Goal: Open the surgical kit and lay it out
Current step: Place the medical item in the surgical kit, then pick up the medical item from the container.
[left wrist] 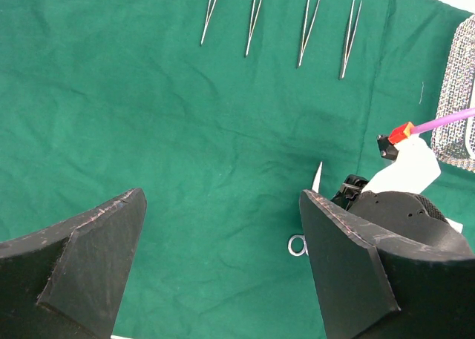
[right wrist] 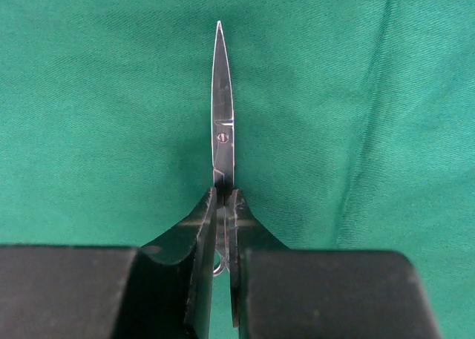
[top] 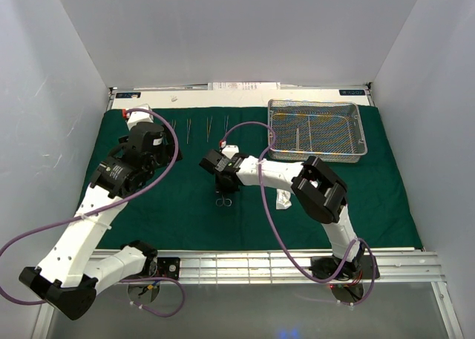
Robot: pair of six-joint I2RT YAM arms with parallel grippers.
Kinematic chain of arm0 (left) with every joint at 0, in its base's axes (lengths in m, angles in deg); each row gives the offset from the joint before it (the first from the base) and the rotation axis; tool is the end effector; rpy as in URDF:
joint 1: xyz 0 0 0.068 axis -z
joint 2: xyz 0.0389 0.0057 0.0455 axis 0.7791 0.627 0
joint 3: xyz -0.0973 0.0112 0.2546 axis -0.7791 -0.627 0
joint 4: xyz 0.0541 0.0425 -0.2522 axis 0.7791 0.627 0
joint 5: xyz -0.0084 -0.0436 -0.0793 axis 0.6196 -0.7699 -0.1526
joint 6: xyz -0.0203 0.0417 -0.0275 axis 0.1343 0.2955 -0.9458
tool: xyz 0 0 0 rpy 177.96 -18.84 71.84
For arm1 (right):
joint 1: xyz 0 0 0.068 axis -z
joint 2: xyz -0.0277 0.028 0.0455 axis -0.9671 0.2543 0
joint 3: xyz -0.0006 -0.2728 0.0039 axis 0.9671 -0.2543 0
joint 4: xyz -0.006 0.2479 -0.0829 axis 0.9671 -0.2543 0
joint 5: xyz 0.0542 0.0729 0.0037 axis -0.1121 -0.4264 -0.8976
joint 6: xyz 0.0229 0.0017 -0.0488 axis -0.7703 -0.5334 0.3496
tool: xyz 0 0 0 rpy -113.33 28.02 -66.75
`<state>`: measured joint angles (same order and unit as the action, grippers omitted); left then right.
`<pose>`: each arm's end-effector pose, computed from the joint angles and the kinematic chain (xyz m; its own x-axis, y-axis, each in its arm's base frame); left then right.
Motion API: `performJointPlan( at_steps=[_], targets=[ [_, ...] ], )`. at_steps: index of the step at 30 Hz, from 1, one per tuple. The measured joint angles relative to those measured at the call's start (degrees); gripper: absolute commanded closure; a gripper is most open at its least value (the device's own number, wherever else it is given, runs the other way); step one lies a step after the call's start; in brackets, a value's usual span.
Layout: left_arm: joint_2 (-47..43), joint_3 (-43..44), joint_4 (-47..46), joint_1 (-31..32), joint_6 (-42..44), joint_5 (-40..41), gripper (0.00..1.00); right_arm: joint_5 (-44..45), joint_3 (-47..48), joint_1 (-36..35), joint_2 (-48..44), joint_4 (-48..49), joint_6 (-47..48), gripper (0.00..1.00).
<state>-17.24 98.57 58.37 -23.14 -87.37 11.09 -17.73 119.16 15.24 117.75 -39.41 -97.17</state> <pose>0.1700 -0.0716 0.3769 -0.5524 -0.2266 -0.8022 -0.2140 0.9686 -0.1263 0.2269 0.3695 0.1715 -0.8638 0.0242 -0.5032 -0.0731 0.9823 0.1727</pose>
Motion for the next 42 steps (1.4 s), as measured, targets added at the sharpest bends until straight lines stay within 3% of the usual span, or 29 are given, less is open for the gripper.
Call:
performJointPlan(
  at_steps=[3, 6, 12, 20, 27, 34, 42],
  targets=[
    [0.0, 0.0, 0.0, 0.1, 0.0, 0.2, 0.04, 0.0, 0.0, 0.0, 0.2, 0.0, 0.1, 0.86],
    [-0.1, 0.0, 0.0, 0.2, 0.0, 0.2, 0.04, 0.0, 0.0, 0.0, 0.2, 0.2, 0.2, 0.70],
    [-0.2, 0.0, 0.0, 0.2, -0.2, 0.2, 0.04, -0.3, 0.0, -0.1, 0.2, 1.4, 0.3, 0.48],
    [-0.2, 0.1, 0.1, 0.2, -0.2, 0.1, 0.04, 0.0, 1.5, 0.0, -0.4, 0.2, 2.2, 0.35],
    [-0.2, 2.1, 0.4, 0.2, -0.7, -0.7, 0.03, 1.6, 6.8, 4.9, -7.0, -1.3, 9.7, 0.33],
    [-0.1, 2.5, 0.4, 0.2, -1.2, -2.3, 0.02, 2.8, 8.4, 20.0, -14.4, -1.4, 19.7, 0.36],
    [2.4, 2.4, 0.3, 0.2, -2.7, -3.7, 0.02, 0.4, 11.2, 34.6, -10.9, -1.6, 29.8, 0.47]
  ],
)
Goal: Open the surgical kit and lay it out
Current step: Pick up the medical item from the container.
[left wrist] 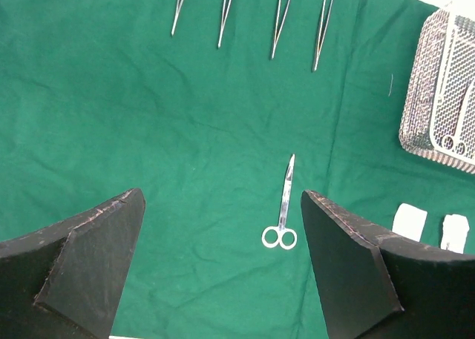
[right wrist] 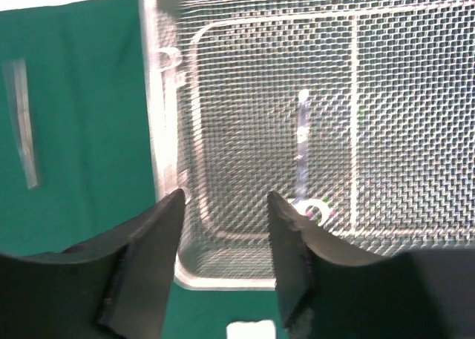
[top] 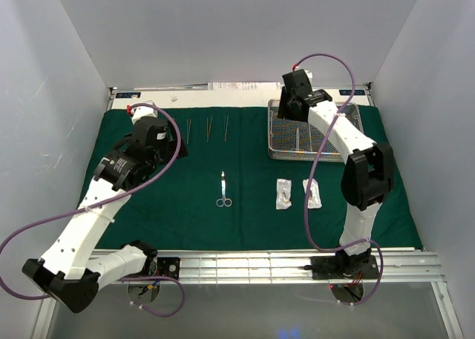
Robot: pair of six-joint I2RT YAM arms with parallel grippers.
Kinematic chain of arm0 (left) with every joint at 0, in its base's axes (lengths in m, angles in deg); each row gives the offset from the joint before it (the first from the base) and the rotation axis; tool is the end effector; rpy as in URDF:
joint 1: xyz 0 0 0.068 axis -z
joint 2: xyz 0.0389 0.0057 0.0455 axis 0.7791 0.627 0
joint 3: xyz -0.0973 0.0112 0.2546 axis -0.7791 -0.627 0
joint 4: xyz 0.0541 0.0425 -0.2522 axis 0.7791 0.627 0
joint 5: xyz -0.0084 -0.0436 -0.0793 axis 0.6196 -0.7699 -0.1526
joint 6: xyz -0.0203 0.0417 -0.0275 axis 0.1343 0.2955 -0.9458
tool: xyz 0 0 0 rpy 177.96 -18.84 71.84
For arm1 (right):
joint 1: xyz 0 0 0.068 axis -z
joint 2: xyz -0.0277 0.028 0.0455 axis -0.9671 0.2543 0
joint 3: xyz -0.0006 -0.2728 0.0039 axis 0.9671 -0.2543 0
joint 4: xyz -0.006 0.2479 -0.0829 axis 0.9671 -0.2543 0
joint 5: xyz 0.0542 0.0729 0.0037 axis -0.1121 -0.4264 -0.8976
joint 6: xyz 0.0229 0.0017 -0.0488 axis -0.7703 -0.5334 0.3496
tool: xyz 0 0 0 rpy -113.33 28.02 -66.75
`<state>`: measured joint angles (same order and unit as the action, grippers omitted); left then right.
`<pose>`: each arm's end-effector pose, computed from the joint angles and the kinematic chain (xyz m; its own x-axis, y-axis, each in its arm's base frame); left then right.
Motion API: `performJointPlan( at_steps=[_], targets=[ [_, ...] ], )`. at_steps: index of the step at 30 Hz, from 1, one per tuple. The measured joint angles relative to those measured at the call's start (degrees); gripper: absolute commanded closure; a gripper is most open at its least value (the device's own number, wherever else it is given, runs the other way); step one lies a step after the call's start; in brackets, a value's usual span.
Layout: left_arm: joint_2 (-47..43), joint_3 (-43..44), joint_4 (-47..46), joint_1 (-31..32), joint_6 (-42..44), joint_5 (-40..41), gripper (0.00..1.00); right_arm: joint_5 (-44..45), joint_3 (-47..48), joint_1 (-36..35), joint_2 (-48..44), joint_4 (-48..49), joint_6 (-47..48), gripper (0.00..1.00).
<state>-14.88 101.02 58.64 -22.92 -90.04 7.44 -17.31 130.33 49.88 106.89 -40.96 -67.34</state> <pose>0.1773 -0.0786 0.3820 -0.5736 -0.2707 -0.7731 -0.1940 0.9619 -0.1928 0.3934 0.1731 0.3095 -0.6416 0.1195 -0.7577 0.0937 0.9926 0.0773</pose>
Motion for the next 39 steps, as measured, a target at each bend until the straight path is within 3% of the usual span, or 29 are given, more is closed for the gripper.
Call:
performJointPlan(
  at_steps=[12, 26, 39],
  targets=[
    [4.0, 0.0, -0.3, 0.0, -2.2, -1.2, 0.02, -5.9, 1.7, 9.5, 12.3, 0.1, 3.4, 0.55],
    [5.4, -0.3, -1.6, 0.0, -3.6, -2.4, 0.02, -11.4, -4.8, 11.9, 12.7, 1.4, 3.6, 0.66],
    [6.0, -0.3, -1.7, 0.0, -3.5, -2.8, 0.02, -12.9, -7.2, 11.9, 12.7, 3.1, 3.6, 0.67]
  ],
)
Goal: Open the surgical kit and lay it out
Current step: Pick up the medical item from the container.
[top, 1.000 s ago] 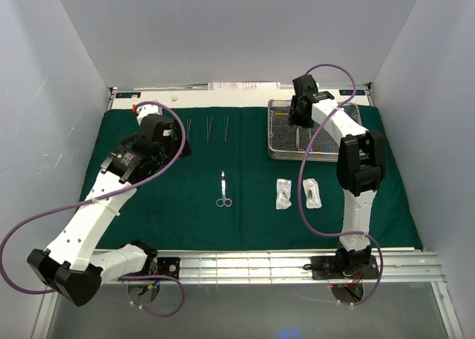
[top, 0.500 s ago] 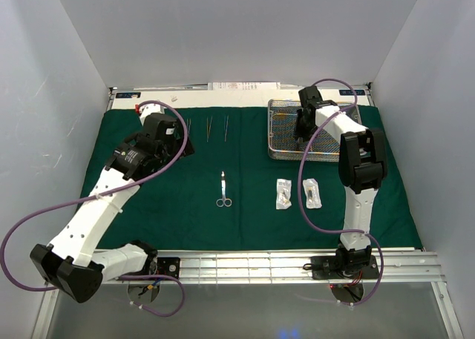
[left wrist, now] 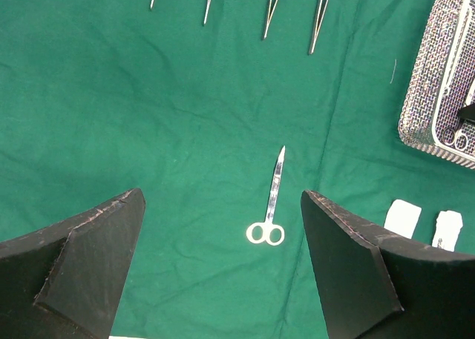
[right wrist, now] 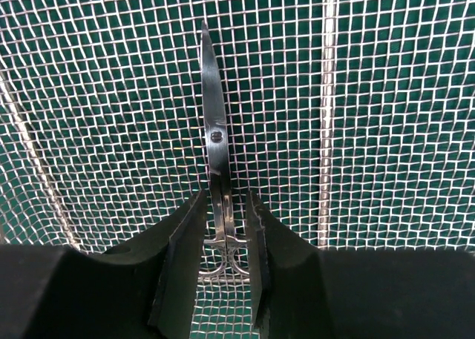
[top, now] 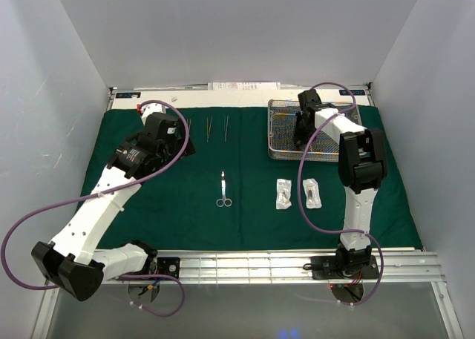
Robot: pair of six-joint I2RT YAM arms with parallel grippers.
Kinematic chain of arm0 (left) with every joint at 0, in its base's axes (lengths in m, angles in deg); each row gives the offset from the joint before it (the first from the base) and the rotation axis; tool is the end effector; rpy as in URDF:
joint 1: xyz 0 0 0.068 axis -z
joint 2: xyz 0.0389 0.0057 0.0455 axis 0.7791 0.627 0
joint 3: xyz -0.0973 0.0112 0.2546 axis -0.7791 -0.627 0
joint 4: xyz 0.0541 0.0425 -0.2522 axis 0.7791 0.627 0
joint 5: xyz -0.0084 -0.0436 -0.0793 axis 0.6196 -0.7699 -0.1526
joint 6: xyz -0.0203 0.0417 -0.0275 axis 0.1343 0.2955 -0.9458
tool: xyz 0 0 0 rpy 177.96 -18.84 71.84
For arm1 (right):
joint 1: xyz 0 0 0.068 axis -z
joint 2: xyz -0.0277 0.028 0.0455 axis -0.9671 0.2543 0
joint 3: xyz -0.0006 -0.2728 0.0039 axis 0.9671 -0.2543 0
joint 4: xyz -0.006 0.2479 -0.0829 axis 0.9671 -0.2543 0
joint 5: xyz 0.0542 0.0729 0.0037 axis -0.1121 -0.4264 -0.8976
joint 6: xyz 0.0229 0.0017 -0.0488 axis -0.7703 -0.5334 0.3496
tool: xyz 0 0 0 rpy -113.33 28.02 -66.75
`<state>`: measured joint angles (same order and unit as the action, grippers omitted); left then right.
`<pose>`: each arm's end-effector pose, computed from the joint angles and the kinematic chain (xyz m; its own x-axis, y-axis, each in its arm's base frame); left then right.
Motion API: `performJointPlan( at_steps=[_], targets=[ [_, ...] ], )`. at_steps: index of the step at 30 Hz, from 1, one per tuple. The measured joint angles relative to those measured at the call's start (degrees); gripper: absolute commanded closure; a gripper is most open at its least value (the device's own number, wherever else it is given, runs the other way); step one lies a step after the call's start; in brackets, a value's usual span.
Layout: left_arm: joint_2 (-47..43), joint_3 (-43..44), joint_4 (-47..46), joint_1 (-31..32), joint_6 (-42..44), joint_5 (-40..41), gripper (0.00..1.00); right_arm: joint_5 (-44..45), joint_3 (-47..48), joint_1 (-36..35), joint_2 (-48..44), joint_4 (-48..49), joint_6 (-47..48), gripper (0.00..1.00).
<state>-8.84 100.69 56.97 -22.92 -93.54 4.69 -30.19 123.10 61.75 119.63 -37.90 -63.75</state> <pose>0.2030 -0.0942 0.3621 -0.6363 -0.3012 -0.7102 -0.2156 0.9534 -0.2111 0.4390 0.1009 0.1775 -0.8531 0.1522 -0.4990 0.1367 0.9883 0.0677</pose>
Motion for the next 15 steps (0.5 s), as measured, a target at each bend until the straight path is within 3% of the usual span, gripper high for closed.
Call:
performJointPlan(
  at_steps=[4, 9, 15],
  targets=[
    [0.1, 0.0, -0.1, 0.0, 0.0, 0.0, 0.02, 0.6, 0.0, 0.0, 0.2, 0.2, 0.1, 0.74],
    [0.1, 0.0, -0.2, 0.0, 0.2, 0.0, 0.02, 1.2, 0.0, 0.0, 0.3, 0.1, 0.3, 0.92],
    [0.1, 0.0, -0.2, 0.0, 0.7, 0.0, 0.02, 1.5, 0.1, 0.0, 0.3, 0.0, 0.3, 0.92]
  ],
)
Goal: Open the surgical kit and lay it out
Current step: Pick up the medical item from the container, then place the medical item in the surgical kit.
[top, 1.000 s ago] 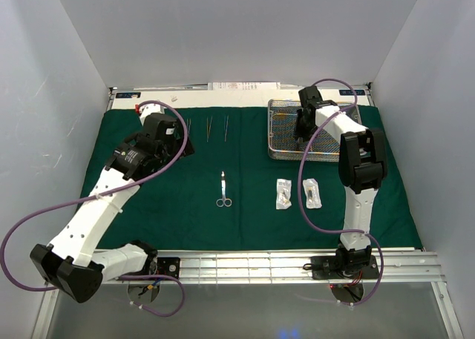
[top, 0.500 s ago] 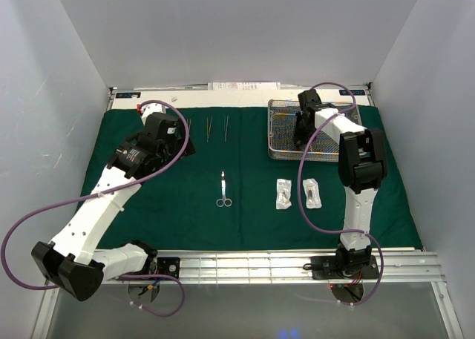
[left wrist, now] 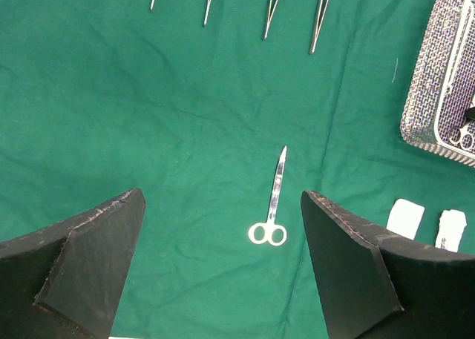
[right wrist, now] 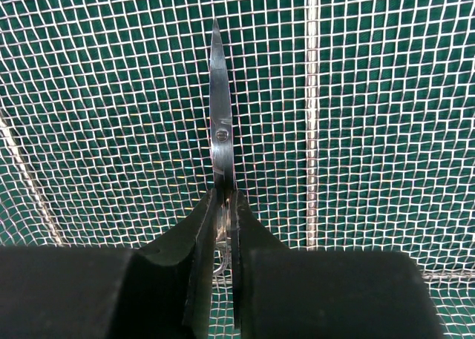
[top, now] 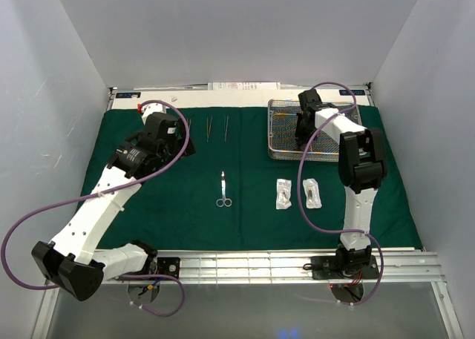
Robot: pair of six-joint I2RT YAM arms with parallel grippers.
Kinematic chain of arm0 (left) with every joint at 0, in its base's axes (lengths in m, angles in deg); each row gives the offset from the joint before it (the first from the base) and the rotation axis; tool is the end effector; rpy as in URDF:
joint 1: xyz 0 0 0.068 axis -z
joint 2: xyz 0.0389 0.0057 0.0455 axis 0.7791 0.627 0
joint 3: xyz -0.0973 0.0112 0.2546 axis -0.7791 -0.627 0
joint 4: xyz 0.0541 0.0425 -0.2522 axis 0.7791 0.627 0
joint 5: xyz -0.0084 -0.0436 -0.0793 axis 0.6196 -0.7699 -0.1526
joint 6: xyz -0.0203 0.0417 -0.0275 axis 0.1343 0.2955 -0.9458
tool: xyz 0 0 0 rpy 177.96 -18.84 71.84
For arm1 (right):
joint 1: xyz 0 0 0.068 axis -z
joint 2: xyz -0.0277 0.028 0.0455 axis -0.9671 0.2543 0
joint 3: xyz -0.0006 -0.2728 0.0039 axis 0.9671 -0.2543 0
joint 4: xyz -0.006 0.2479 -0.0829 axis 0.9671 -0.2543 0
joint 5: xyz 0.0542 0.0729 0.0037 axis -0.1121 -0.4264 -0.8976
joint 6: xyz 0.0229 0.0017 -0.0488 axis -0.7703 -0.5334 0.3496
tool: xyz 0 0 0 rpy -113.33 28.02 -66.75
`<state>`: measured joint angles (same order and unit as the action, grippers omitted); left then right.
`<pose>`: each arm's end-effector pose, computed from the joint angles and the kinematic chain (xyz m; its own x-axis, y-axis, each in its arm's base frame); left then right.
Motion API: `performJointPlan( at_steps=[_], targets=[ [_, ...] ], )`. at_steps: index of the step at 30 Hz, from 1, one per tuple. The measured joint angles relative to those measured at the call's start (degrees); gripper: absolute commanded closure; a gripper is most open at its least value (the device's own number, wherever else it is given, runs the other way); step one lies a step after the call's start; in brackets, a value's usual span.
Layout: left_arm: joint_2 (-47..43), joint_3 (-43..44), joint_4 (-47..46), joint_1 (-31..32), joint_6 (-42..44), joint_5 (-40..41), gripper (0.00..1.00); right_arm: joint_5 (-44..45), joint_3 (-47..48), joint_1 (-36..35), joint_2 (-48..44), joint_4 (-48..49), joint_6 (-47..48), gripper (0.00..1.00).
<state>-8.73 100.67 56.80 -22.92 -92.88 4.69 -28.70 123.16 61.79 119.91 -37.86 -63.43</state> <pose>0.2036 -0.0946 0.3618 -0.6383 -0.2904 -0.7129 -0.2082 0.9567 -0.2033 0.4397 0.0998 0.1758 -0.8508 0.1467 -0.5046 0.1451 0.9885 0.0427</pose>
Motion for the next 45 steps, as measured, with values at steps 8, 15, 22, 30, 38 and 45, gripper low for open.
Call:
performJointPlan(
  at_steps=[8, 15, 22, 30, 38, 45],
  targets=[
    [-0.1, -0.1, -0.1, 0.0, 0.3, 0.0, 0.02, 1.9, 1.7, -0.1, -0.2, -0.5, 1.4, 0.92],
    [-0.2, -0.2, -0.1, 0.0, 0.6, 0.0, 0.02, 3.6, 3.0, 0.0, -6.4, -0.5, 1.6, 0.92],
    [-1.0, -0.2, -0.1, 0.0, 1.3, 0.0, 0.02, 2.1, 3.1, -0.3, -13.6, -0.5, 0.7, 0.92],
    [-3.5, -0.2, 0.2, 0.0, 2.5, 0.3, 0.02, -0.1, 1.7, -6.0, -19.2, -0.9, -2.9, 0.92],
    [-9.2, -0.1, 2.5, 0.0, 2.8, 0.5, 0.02, 0.0, -3.7, -23.1, -20.7, -0.5, -11.5, 0.92],
    [-14.1, -0.1, 6.1, 0.0, 2.5, 0.4, 0.02, 1.5, -4.7, -35.3, -19.3, 0.2, -19.4, 0.92]
  ],
)
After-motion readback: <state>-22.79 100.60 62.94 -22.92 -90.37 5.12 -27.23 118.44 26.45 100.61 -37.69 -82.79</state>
